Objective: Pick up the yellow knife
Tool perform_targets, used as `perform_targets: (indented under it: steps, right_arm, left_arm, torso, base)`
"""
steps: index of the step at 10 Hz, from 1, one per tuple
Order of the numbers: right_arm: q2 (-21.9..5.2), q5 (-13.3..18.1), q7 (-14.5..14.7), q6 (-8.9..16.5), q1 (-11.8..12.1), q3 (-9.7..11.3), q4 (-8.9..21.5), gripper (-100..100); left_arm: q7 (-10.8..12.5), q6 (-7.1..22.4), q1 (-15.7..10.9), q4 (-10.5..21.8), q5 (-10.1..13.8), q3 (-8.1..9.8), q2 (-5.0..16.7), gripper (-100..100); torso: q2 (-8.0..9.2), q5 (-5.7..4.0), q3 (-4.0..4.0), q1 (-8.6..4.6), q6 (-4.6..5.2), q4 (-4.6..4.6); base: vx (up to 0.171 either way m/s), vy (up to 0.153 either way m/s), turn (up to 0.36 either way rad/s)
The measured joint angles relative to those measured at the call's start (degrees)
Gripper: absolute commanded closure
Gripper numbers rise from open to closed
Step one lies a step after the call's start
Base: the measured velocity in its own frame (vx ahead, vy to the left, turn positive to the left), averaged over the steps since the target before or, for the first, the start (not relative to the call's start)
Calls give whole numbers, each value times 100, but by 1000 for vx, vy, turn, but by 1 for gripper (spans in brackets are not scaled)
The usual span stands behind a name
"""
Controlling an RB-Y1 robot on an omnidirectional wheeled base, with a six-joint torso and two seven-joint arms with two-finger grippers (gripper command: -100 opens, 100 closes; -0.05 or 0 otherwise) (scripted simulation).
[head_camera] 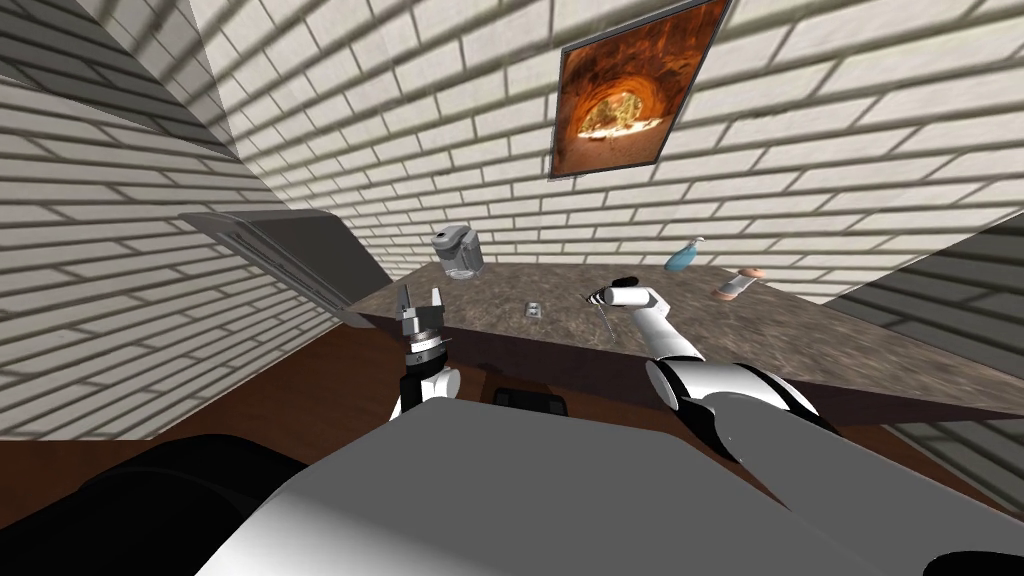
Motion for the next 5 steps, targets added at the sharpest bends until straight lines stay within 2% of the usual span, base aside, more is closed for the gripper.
perform_targets:
  steps: [2, 3, 5]
  right_arm:
    - [-46, -60, -257, 289, -208, -27, 343, -100]
    - [-46, -54, -322, 422, -217, -29, 354, -100]
    - [-73, -89, -586, 756, -379, -47, 590, -100]
  left_arm:
    - [0, 0, 0, 0, 0, 0, 0, 0]
    - [0, 0, 0, 0, 0, 0, 0, 0]
    - [0, 0, 0, 0, 0, 0, 0, 0]
  torso:
    - [-1, 0, -1, 0, 0, 0]
    - [2, 0, 1, 0, -1, 0]
    - [0, 0, 0, 0, -1, 0]
  base:
    - [12, 3, -10]
    - [14, 3, -54]
    - [18, 1, -42]
